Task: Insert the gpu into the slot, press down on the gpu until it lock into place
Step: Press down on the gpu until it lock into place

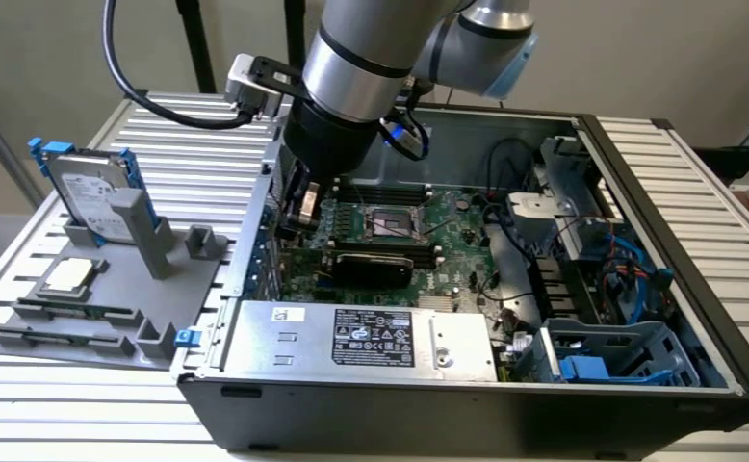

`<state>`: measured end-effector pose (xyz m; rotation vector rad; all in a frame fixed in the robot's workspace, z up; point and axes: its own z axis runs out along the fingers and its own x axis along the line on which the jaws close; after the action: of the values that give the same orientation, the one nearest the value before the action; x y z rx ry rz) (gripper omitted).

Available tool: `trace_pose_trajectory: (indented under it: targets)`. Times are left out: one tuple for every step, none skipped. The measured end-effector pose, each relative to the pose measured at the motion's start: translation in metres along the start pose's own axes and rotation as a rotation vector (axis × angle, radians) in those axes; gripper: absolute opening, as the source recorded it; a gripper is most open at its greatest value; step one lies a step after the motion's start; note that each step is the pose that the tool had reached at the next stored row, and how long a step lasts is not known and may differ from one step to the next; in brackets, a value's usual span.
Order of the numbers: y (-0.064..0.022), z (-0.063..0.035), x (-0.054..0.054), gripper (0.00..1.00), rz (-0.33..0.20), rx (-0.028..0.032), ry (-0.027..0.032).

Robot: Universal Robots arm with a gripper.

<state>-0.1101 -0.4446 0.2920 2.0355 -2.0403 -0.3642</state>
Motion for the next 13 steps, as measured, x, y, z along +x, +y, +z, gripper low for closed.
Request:
trace_pose_trajectory:
  targets:
    - [0.0, 0.0, 0.0, 0.11, 0.001, 0.0, 0.0007]
    - [0.0, 0.0, 0.0001, 0.11, 0.002, 0.0, 0.0015]
    - [0.0, 0.0001, 0.0002, 0.11, 0.003, 0.0001, 0.002]
    - [0.0, 0.0001, 0.0003, 0.11, 0.005, 0.0001, 0.0028]
    - [0.0, 0.0001, 0.0004, 0.11, 0.006, 0.0001, 0.0038]
    - [0.0, 0.0001, 0.0005, 0.11, 0.009, 0.0, 0.0046]
    - [0.0, 0.0001, 0.0005, 0.11, 0.011, 0.0001, 0.0047]
    - [-0.0001, 0.0001, 0.0005, 0.11, 0.013, 0.0001, 0.0042]
    - [-0.0001, 0.0002, 0.0005, 0.11, 0.015, 0.0002, 0.0038]
    - [-0.0001, 0.0002, 0.0005, 0.11, 0.016, 0.0002, 0.0037]
    - [-0.0001, 0.0002, 0.0005, 0.11, 0.017, 0.0001, 0.004]
    - [0.0001, 0.0003, 0.0005, 0.11, 0.018, 0.0001, 0.0045]
    - [0.0003, 0.0004, 0.0006, 0.11, 0.02, 0.0001, 0.0048]
